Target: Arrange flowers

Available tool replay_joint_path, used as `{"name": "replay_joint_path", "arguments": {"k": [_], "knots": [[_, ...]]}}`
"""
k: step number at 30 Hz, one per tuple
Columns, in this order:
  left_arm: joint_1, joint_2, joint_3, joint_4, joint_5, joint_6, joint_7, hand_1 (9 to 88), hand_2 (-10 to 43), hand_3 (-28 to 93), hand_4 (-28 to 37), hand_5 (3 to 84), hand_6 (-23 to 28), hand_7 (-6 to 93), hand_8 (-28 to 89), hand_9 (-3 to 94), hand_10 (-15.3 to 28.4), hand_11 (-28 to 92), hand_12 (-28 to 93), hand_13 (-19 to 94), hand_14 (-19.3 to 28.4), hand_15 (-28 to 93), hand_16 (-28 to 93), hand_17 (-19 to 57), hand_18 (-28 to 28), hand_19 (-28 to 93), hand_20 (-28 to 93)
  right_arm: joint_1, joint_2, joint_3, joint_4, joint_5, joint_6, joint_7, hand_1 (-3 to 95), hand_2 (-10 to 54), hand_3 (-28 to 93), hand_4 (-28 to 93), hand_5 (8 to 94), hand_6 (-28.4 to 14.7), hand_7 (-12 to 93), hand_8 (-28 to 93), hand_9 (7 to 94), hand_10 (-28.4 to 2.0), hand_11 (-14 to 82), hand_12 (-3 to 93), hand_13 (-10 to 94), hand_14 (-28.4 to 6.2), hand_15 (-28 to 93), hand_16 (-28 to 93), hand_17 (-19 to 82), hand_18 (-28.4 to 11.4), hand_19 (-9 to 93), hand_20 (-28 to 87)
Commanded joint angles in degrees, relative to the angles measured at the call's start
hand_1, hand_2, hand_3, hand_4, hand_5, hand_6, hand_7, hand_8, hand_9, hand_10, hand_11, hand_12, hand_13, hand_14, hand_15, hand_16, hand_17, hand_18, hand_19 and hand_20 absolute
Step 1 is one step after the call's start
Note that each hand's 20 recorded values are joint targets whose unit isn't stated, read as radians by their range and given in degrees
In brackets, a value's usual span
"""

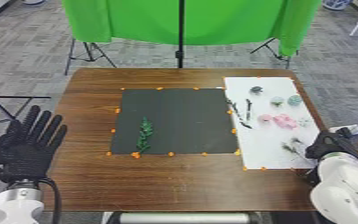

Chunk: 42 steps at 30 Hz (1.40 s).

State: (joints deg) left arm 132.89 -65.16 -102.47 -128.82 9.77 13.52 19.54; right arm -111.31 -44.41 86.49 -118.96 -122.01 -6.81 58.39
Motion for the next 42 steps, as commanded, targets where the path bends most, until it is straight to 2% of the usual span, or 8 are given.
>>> {"name": "replay_joint_path", "arguments": {"k": [1,12,27,30,33,34,39,42], "knots": [[1.12,-0.53,0.22,-0.02,0.08,0.61,-0.40,25.9,17.3,77,-28.3,40.5,6.2,9.5,-9,31.9,11.9,13,9,25,12.9,23,-3,-4.3,11.8,22,13,-0.60,-0.12,1.23,-4.45,1.40,5.33,1.07,56.7,-9.5,70,-26,74.2,-4.2,35,16,73.3,-16.7,39.9,50.7,67,-15.9,78,30,36,-27.1,93,46],[0.38,-0.20,0.88,0.21,0.19,0.79,-0.95,25.8,17.3,77,-28.3,40.6,6.3,9.5,-9,31.9,11.9,13,10,25,12.9,23,-3,-4.3,11.8,22,13,11.05,-7.66,-8.62,-8.83,4.75,10.64,0.52,54.4,-9.5,73,-21,73.4,-4.9,37,19,72.5,-16.9,42.2,51.1,68,-15.6,79,30,38,-27.5,93,50],[-2.24,2.24,3.63,0.73,0.12,2.90,-2.45,25.9,17.3,76,-28.3,40.7,6.2,9.6,-9,31.9,11.9,13,10,25,12.9,23,-3,-4.4,11.8,22,14,26.48,-25.12,-30.66,0.63,6.84,7.73,-0.09,55.5,-9.5,72,-22,73.6,-5.6,36,19,73.2,-17.2,41.1,49.8,68,-15.9,78,30,38,-27.7,93,50],[-3.00,2.81,4.26,1.07,-0.04,3.23,-2.92,25.9,17.3,76,-28.3,40.7,6.2,9.6,-9,31.9,12.0,13,9,25,12.9,23,-3,-4.4,11.8,22,14,27.61,-27.35,-33.27,2.92,7.46,8.97,1.19,55.6,-9.5,72,-22,73.6,-5.5,36,19,73.3,-17.3,40.5,49.5,68,-16.0,78,30,38,-27.8,93,50],[-4.04,3.52,5.15,1.37,-1.85,3.78,-3.03,25.5,16.8,77,-28.3,40.7,6.2,9.6,-9,31.9,12.0,13,9,25,12.9,23,-3,-4.4,11.8,22,13,28.07,-30.34,-33.83,5.39,10.59,12.04,4.92,55.7,-9.5,71,-22,73.8,-5.4,36,19,73.4,-17.3,40.3,49.4,68,-16.1,78,30,38,-27.9,93,50],[-4.26,3.68,5.34,1.61,-1.90,3.20,-3.14,25.3,16.5,77,-28.3,40.7,6.2,9.6,-9,31.9,12.0,13,9,25,12.9,23,-3,-4.4,11.8,22,13,28.27,-30.67,-34.27,5.86,10.79,12.78,5.31,55.8,-9.5,71,-22,73.8,-5.4,36,19,73.4,-17.3,40.4,49.4,68,-16.3,78,30,38,-28.0,93,50],[-4.54,4.60,5.48,1.69,-1.73,3.80,-3.81,24.7,15.9,77,-28.3,40.7,6.3,9.6,-9,31.9,12.0,13,10,25,12.9,23,-3,-4.4,11.8,22,14,28.84,-33.33,-36.01,8.13,12.05,14.05,6.01,56.1,-9.5,71,-23,73.8,-5.5,35,18,73.5,-17.4,40.2,48.6,68,-16.5,78,30,39,-28.2,93,50],[-5.38,5.13,6.00,2.09,-1.52,3.70,-5.18,24.8,15.8,77,-28.3,40.7,6.3,9.6,-9,32.0,12.0,13,10,25,13.0,23,-3,-4.5,11.9,22,14,27.90,-33.78,-36.24,7.75,11.85,14.58,5.95,55.9,-9.5,71,-23,73.6,-6.5,31,15,73.7,-17.5,38.3,47.0,68,-16.4,78,30,39,-28.3,93,50]]}}
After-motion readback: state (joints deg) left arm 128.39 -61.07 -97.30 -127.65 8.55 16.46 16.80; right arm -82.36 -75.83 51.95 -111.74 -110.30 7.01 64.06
